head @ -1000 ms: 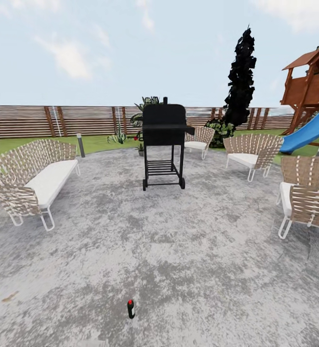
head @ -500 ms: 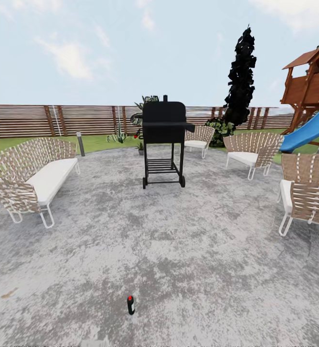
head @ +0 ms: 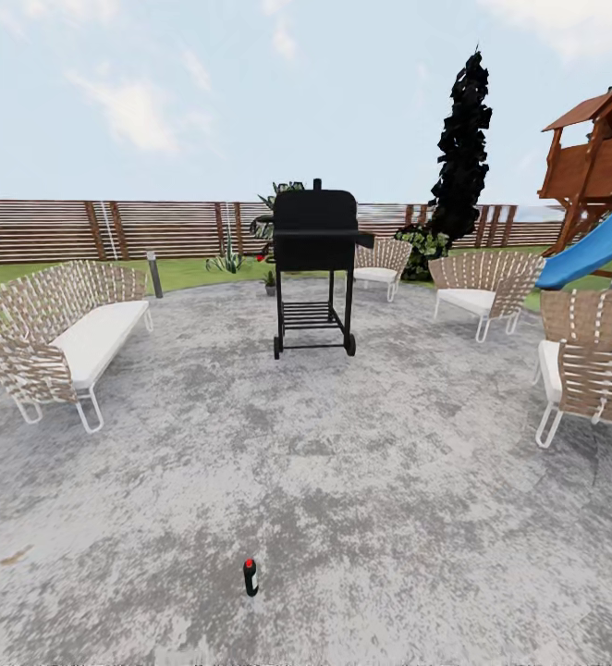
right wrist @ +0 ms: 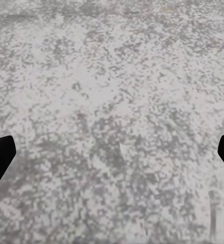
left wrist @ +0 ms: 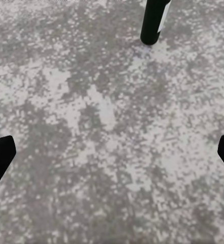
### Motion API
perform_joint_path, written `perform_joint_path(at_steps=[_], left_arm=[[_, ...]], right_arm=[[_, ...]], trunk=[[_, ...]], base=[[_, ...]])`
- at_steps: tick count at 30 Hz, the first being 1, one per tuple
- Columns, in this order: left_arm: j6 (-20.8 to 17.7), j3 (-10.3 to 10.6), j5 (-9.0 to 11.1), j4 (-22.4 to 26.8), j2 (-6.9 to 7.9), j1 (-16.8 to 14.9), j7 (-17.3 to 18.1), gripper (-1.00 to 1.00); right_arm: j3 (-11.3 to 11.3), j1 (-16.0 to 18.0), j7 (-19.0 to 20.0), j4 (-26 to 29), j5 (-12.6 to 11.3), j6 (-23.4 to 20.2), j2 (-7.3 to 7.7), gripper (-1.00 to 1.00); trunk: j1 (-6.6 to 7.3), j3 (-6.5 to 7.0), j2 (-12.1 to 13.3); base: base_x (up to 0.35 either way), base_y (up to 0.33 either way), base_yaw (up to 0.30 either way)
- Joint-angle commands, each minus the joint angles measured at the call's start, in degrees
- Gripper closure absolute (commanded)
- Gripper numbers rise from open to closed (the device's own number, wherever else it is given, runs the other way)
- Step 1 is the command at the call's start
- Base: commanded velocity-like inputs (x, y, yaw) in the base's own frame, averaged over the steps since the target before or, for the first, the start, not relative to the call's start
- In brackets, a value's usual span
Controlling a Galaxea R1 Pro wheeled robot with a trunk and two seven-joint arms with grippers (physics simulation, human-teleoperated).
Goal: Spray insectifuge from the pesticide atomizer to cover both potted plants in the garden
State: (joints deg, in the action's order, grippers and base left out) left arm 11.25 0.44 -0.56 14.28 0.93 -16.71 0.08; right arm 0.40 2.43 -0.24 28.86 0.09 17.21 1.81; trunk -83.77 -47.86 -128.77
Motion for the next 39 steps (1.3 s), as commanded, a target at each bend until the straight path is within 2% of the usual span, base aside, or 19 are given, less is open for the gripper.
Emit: perform_joint_path(at_steps=[1, 8, 12, 16, 19, 25, 36, 39], left_arm=[[0.2, 0.1, -0.1, 0.1, 0.05, -0.1, 0.0, -1.00], [0.2, -0.1, 0.0, 2.7, 0.12, -1.9, 0.3, -1.00], [-0.3, 0.0, 0.0, 5.9, -0.13, -6.2, 0.5, -1.00], [-1.3, 0.2, 0.0, 6.6, -0.12, -12.0, 0.5, -1.00], [-2.7, 1.1, 0.1, 6.8, -0.31, -14.1, 0.5, -1.00], [-2.9, 1.8, 0.1, 6.2, -0.55, -14.4, 0.5, -1.00], [-2.6, 1.7, 0.2, 6.0, -0.56, -14.3, 0.5, -1.00], [-2.6, 1.6, 0.2, 6.0, -0.57, -14.3, 0.5, -1.00]], right_arm=[[0.0, 0.0, 0.0, 0.0, 0.0, 0.2, 0.01, -1.00], [0.0, 0.3, 0.0, 2.9, -0.1, 0.2, 0.02, -1.00], [0.0, 1.6, 0.0, 9.6, 0.0, 0.1, 0.04, -1.00], [0.0, 3.9, -0.1, 12.6, 0.0, 0.0, 0.04, -1.00], [0.0, 6.9, -0.1, 13.3, 0.1, 0.0, 0.06, -1.00], [0.1, 10.1, 0.0, 13.2, 0.1, -0.1, 1.16, -1.00], [-0.1, 10.5, 0.3, 11.8, 0.1, -0.1, 1.41, -1.00], [-0.2, 10.5, 0.2, 11.8, 0.1, -0.1, 1.37, -1.00]], trunk=[[-0.21, -0.24, -0.4], [-1.75, -1.50, -3.2], [-2.63, -2.21, -4.8], [-3.51, -2.93, -6.5], [-4.17, -3.47, -7.7], [-5.49, -4.55, -10.1], [-7.90, -6.52, -14.5], [-7.98, -7.19, -14.5]], base=[[0.000, 0.000, 0.000], [0.000, 0.000, 0.000], [0.000, 0.000, 0.000], [0.000, 0.000, 0.000], [0.000, 0.000, 0.000], [0.000, 0.000, 0.000], [0.000, 0.000, 0.000], [0.000, 0.000, 0.000]])
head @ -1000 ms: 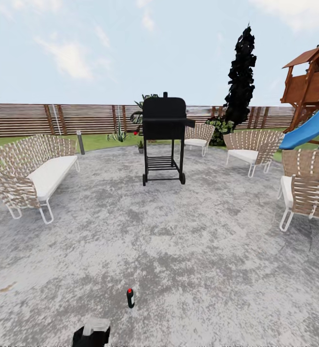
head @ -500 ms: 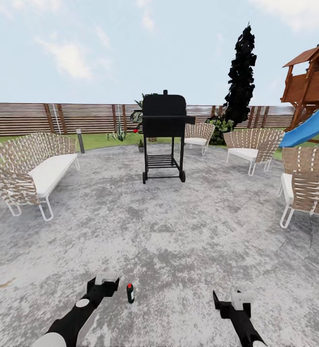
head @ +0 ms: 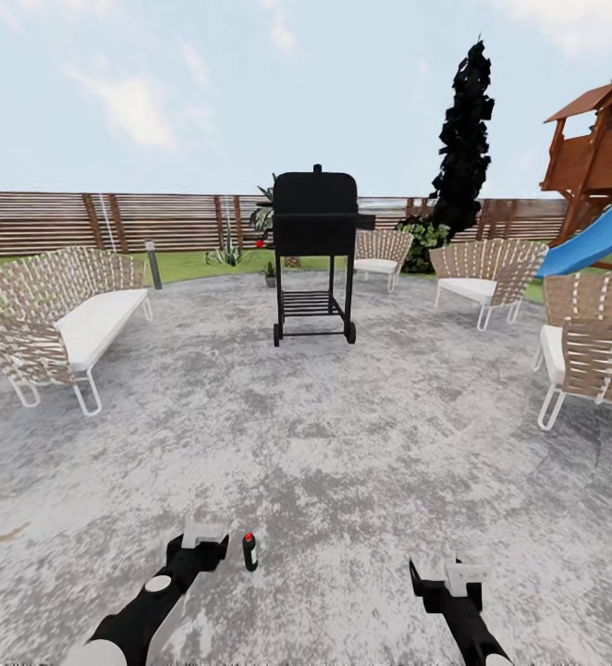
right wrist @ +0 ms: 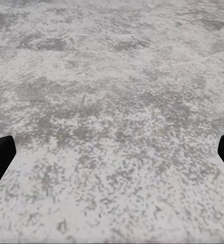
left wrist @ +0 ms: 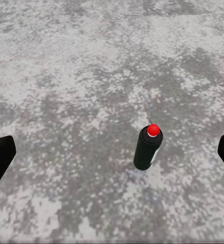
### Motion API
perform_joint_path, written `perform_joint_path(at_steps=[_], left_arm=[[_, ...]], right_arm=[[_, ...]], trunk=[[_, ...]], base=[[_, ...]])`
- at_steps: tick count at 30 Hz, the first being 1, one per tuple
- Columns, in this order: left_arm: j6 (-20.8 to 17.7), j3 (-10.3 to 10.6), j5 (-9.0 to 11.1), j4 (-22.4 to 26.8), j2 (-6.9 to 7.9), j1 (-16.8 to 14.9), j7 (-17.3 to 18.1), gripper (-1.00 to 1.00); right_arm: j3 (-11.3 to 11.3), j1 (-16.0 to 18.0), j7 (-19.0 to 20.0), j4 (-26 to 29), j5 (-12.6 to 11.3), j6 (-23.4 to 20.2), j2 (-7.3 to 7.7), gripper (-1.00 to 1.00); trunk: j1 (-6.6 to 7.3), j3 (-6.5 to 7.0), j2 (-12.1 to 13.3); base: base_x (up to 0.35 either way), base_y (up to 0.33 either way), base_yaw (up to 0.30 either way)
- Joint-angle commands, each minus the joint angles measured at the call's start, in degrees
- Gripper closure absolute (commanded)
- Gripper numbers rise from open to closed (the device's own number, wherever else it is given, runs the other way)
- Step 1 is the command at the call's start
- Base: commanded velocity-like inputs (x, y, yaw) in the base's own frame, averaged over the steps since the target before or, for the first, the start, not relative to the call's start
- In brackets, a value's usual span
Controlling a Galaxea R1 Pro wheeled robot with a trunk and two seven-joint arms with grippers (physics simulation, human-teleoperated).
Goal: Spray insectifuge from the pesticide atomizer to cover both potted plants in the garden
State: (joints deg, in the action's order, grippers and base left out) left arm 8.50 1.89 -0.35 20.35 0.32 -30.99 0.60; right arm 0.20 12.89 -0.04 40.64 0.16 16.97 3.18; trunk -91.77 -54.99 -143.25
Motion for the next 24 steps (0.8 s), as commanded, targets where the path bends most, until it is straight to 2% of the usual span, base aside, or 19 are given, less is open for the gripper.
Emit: perform_joint_path(at_steps=[1, 14, 24], left_arm=[[0.2, 0.2, 0.0, 0.0, 0.03, 0.0, 0.0, -1.00], [0.2, 0.1, -0.1, 0.0, 0.03, 0.0, 0.0, -1.00], [0.2, 0.2, -0.1, 0.0, 0.11, 0.0, 0.0, -1.00]], right_arm=[[0.0, 0.0, 0.0, 0.0, 0.0, 0.2, -0.01, -1.00], [0.1, 0.0, 0.1, 0.0, 0.0, 0.2, -0.02, -1.00], [-0.3, 0.0, 0.1, -0.1, 0.0, 0.2, -0.10, -1.00]], trunk=[[-0.01, -0.28, 0.0], [-0.34, -3.16, -0.2], [-0.60, -5.38, -0.3]], base=[[0.000, 0.000, 0.000], [0.000, 0.000, -0.234], [0.000, 0.000, -0.032]])
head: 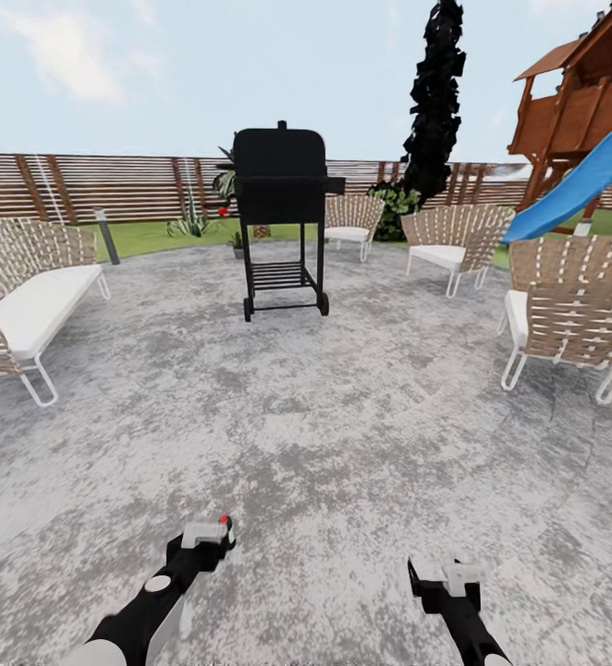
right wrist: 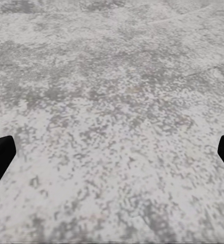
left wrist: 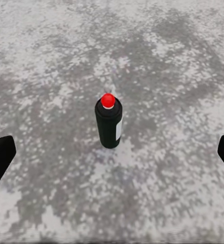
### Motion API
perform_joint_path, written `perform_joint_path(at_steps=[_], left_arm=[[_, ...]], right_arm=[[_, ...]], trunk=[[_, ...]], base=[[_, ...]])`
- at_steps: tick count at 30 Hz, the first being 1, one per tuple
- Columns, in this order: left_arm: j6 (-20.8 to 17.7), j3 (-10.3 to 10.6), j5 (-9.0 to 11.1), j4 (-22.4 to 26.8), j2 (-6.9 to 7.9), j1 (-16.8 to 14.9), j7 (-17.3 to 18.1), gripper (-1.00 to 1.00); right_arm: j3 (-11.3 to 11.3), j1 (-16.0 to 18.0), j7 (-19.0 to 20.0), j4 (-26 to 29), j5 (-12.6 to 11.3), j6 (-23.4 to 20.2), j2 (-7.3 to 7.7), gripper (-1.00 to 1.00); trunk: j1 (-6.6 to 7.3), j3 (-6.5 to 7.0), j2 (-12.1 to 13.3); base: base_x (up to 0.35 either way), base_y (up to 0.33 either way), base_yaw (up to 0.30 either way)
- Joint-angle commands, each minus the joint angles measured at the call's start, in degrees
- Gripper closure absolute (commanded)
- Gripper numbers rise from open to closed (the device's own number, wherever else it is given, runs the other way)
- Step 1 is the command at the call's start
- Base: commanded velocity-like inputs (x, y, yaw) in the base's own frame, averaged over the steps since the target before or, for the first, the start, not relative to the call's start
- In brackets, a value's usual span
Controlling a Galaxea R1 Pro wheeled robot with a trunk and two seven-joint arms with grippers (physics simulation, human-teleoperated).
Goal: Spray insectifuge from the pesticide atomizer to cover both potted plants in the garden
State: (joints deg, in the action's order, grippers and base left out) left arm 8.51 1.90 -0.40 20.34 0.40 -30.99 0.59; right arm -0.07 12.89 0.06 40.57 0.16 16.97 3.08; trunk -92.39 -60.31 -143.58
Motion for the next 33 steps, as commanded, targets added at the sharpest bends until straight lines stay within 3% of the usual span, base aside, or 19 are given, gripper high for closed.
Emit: perform_joint_path(at_steps=[1, 7, 19, 33], left_arm=[[0.2, 0.2, 0.0, 0.0, 0.04, 0.0, 0.0, -1.00], [0.2, 0.2, 0.0, 0.0, 0.04, -0.1, 0.0, -1.00], [0.3, 0.1, 0.0, 0.0, 0.05, 0.0, 0.0, -1.00], [0.3, -0.1, 0.0, 0.0, 0.04, 0.0, -0.1, -1.00]], right_arm=[[0.0, 0.0, 0.0, 0.0, 0.0, 0.2, 0.00, -1.00], [0.0, 0.0, 0.0, -0.1, 0.0, 0.2, 0.00, -1.00], [0.0, 0.0, 0.0, 0.0, 0.0, 0.2, 0.00, -1.00], [0.0, 0.0, -0.1, -0.1, 0.1, 0.2, 0.00, -1.00]], trunk=[[-0.01, -0.28, 0.0], [-0.16, -1.61, -0.1], [-0.16, -1.61, -0.1], [-0.16, -1.61, -0.1]], base=[[0.000, 0.000, -0.001], [0.000, 0.000, 0.000], [0.014, 0.000, 0.000], [0.225, 0.000, 0.000]])
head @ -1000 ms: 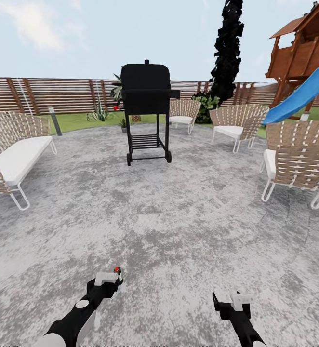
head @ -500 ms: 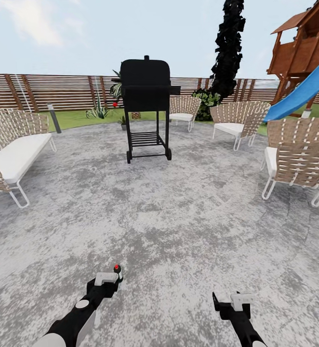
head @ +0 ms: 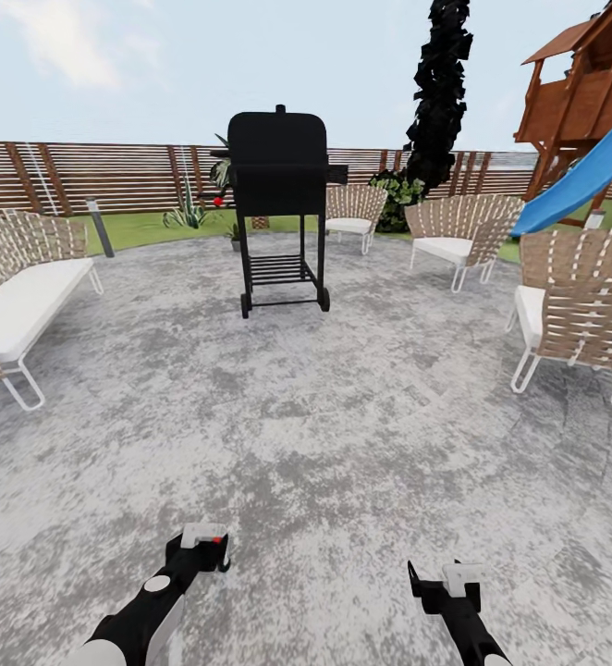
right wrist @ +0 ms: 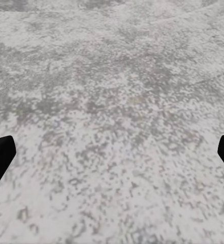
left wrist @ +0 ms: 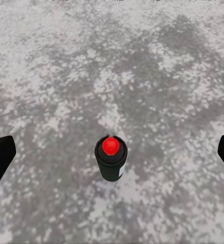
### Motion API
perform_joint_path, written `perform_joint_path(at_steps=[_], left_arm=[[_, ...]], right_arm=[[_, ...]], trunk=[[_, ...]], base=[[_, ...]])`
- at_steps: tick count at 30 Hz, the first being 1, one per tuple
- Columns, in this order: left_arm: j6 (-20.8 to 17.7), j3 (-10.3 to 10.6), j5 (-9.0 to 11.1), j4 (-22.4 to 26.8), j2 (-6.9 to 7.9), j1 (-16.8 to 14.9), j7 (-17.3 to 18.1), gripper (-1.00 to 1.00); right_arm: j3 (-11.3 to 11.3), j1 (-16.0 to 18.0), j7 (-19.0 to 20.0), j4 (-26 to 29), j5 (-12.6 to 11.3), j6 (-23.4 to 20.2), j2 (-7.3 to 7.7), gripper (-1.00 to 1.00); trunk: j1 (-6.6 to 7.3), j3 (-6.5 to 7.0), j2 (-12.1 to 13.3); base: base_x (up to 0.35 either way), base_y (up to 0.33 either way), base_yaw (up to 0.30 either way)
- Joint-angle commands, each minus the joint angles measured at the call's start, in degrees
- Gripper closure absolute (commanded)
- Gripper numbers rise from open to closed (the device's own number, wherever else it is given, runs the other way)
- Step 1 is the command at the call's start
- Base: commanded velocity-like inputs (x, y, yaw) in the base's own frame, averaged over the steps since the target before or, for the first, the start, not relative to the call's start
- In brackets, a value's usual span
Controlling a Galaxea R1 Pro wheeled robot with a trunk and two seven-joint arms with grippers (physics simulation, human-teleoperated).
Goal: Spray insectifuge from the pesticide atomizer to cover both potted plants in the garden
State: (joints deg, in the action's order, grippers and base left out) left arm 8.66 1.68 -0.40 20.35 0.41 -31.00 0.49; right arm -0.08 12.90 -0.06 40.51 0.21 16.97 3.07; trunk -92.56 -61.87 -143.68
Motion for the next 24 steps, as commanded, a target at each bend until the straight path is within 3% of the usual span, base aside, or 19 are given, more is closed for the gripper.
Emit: perform_joint_path(at_steps=[1, 12, 24], left_arm=[[0.2, 0.2, 0.0, 0.0, 0.03, 0.0, 0.0, -1.00], [0.2, 0.2, 0.0, 0.0, 0.02, -0.1, 0.0, -1.00], [0.2, 0.2, -0.1, 0.0, 0.00, -0.1, 0.0, -1.00]], right_arm=[[0.0, 0.0, 0.0, 0.0, 0.0, 0.2, 0.01, -1.00], [0.0, 0.0, 0.0, 0.0, 0.0, 0.2, -0.06, -1.00], [0.0, 0.0, 0.1, 0.0, 0.0, 0.2, -0.03, -1.00]], trunk=[[0.01, -0.05, 0.0], [0.01, -0.05, 0.0], [0.01, -0.05, 0.0]], base=[[0.039, 0.000, 0.000], [0.021, 0.008, 0.077], [0.239, 0.099, 0.005]])
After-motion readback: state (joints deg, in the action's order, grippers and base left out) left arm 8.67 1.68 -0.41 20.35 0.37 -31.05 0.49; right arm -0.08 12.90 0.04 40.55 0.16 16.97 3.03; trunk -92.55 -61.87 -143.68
